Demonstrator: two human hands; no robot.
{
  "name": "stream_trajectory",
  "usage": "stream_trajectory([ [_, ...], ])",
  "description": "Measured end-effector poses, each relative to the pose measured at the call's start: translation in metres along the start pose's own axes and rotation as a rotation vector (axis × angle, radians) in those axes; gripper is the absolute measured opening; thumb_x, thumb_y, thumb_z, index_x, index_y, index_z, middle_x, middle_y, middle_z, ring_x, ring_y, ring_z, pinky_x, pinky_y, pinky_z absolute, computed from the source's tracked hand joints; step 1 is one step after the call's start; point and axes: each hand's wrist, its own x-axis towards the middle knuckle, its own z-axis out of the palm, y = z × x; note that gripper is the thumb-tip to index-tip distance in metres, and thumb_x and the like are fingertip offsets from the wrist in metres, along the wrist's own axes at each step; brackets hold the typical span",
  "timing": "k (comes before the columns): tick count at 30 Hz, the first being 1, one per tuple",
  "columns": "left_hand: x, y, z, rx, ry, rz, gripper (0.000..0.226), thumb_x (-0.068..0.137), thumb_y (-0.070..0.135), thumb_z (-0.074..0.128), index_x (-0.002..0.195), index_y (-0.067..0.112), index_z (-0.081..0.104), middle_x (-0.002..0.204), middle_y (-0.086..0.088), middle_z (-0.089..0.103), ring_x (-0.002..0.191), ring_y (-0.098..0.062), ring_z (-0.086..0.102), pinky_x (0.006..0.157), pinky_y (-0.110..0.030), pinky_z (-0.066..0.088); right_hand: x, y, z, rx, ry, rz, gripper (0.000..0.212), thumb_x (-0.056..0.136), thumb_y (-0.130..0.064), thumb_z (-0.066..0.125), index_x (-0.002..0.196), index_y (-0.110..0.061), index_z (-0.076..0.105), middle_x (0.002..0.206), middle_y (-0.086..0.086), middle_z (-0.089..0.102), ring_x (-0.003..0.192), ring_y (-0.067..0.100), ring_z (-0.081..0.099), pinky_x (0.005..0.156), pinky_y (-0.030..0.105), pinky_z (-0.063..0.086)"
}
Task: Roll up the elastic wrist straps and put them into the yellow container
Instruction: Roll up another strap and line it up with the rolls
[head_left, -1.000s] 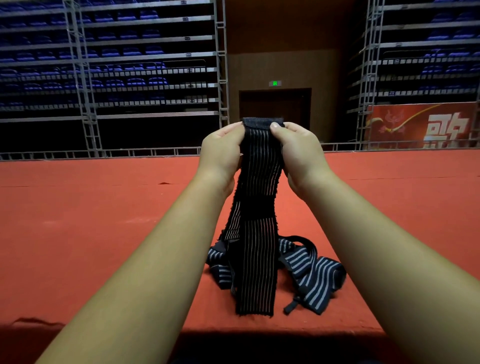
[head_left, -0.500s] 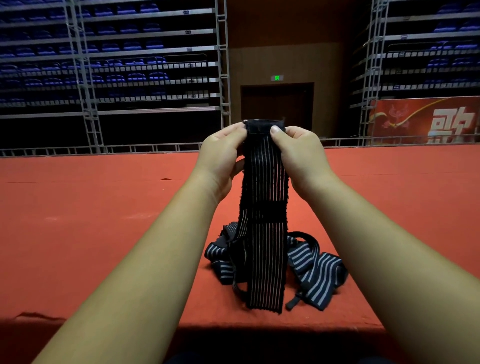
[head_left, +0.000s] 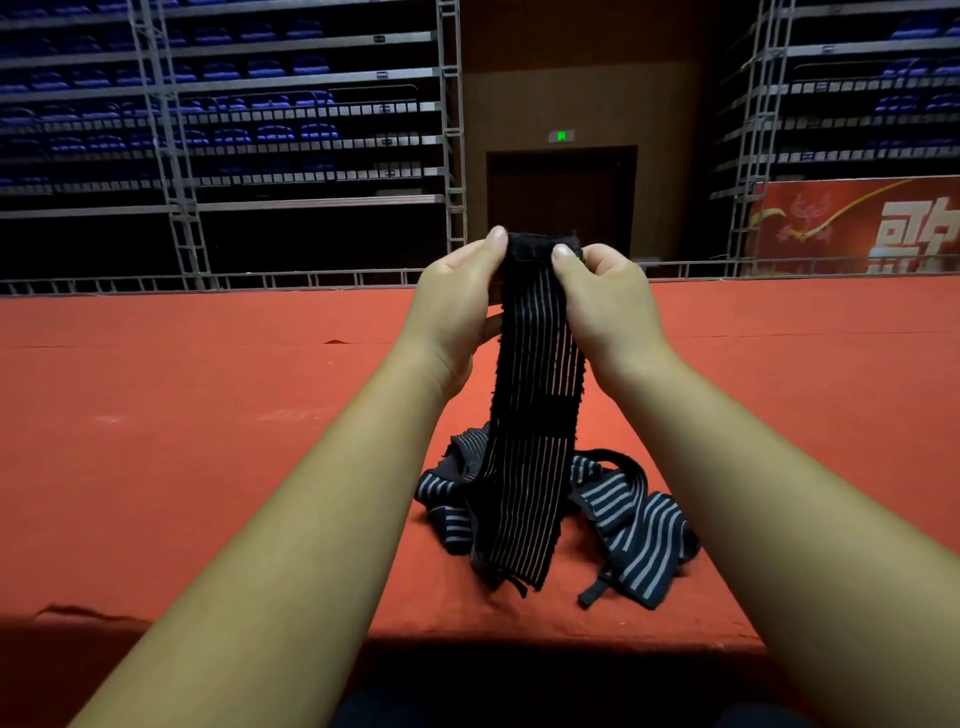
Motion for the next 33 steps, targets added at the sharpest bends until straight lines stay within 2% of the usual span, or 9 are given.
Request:
stream_trajectory([
  [6, 0.001, -0.001, 0.002, 0.066, -0.072, 0.080, 0.020, 0.110, 0.011, 0.060, 0.123, 0.009, 0.076, 0.105, -0.006, 0.078, 0.090, -0.015, 0.075, 0.067, -0.032, 0.062, 0.000, -0.004, 0.000, 0.033, 0.057, -0.021, 0.027, 0.106, -0.036, 0.061, 0.083, -0.021, 0.066, 0.078, -0.006, 0.070, 0.073, 0.011, 0.064, 0.069, 0.037, 0.052],
  [11, 0.006, 0.009, 0.009, 0.054, -0.012, 0.058, 0.023, 0.109, 0.017, 0.062, 0.127, 0.013, 0.075, 0.107, -0.004, 0.080, 0.084, -0.014, 0.077, 0.060, -0.030, 0.059, 0.004, -0.009, -0.002, 0.021, 0.150, 0.005, 0.024, 0.101, -0.044, 0.070, 0.102, -0.021, 0.062, 0.097, -0.006, 0.070, 0.086, 0.007, 0.068, 0.079, 0.031, 0.055],
  [14, 0.009, 0.005, 0.014, 0.023, 0.019, 0.014, 0.022, 0.109, 0.020, 0.063, 0.127, 0.019, 0.075, 0.106, 0.000, 0.081, 0.082, -0.009, 0.078, 0.056, -0.027, 0.058, 0.004, -0.008, -0.006, 0.103, 0.099, 0.108, 0.033, 0.101, -0.048, 0.070, 0.105, -0.015, 0.069, 0.100, 0.000, 0.078, 0.090, 0.014, 0.076, 0.083, 0.037, 0.062],
  [17, 0.011, -0.002, 0.017, 0.041, 0.046, -0.023, 0.031, 0.109, 0.026, 0.064, 0.138, 0.021, 0.070, 0.114, 0.000, 0.080, 0.077, -0.007, 0.076, 0.050, -0.023, 0.054, 0.001, -0.004, -0.009, 0.146, 0.022, 0.125, 0.031, 0.105, -0.043, 0.065, 0.099, -0.014, 0.074, 0.092, 0.003, 0.079, 0.085, 0.018, 0.075, 0.083, 0.043, 0.061],
  [23, 0.000, -0.015, 0.015, 0.159, -0.092, -0.094, 0.036, 0.110, 0.043, 0.060, 0.129, 0.013, 0.070, 0.080, 0.010, 0.070, 0.052, -0.003, 0.063, 0.044, -0.018, 0.046, 0.000, 0.008, -0.011, 0.179, 0.057, 0.151, 0.028, 0.102, -0.043, 0.063, 0.081, -0.024, 0.068, 0.084, 0.002, 0.077, 0.083, 0.027, 0.075, 0.085, 0.055, 0.062],
  [25, -0.005, -0.021, 0.010, 0.209, -0.268, -0.222, 0.055, 0.106, 0.064, 0.055, 0.125, 0.015, 0.070, 0.084, 0.007, 0.076, 0.067, -0.010, 0.073, 0.059, -0.026, 0.059, 0.003, 0.012, -0.013, 0.189, 0.091, 0.174, 0.033, 0.097, -0.049, 0.062, 0.077, -0.022, 0.062, 0.078, 0.002, 0.069, 0.077, 0.026, 0.067, 0.078, 0.054, 0.060],
  [27, -0.009, -0.035, 0.000, 0.233, -0.496, -0.365, 0.076, 0.096, 0.076, 0.054, 0.136, 0.013, 0.068, 0.117, -0.005, 0.081, 0.109, -0.024, 0.079, 0.094, -0.040, 0.064, 0.010, 0.019, -0.015, 0.179, 0.125, 0.201, 0.039, 0.092, -0.055, 0.059, 0.083, -0.017, 0.059, 0.082, 0.005, 0.066, 0.077, 0.026, 0.063, 0.080, 0.062, 0.060],
  [29, -0.016, -0.051, -0.013, 0.255, -0.629, -0.490, 0.074, 0.096, 0.069, 0.058, 0.138, 0.008, 0.065, 0.129, -0.010, 0.077, 0.121, -0.025, 0.075, 0.097, -0.037, 0.061, 0.013, 0.025, -0.017, 0.153, 0.158, 0.208, 0.037, 0.091, -0.055, 0.056, 0.086, -0.018, 0.057, 0.084, 0.005, 0.062, 0.077, 0.024, 0.060, 0.080, 0.064, 0.059],
  [33, -0.023, -0.081, -0.030, 0.294, -0.641, -0.581, 0.031, 0.108, 0.014, 0.062, 0.135, -0.002, 0.063, 0.132, -0.021, 0.073, 0.113, -0.028, 0.074, 0.090, -0.036, 0.065, 0.011, 0.036, -0.020, 0.099, 0.248, 0.211, 0.030, 0.100, -0.051, 0.051, 0.091, -0.022, 0.052, 0.083, 0.004, 0.050, 0.073, 0.020, 0.045, 0.067, 0.041, 0.040],
])
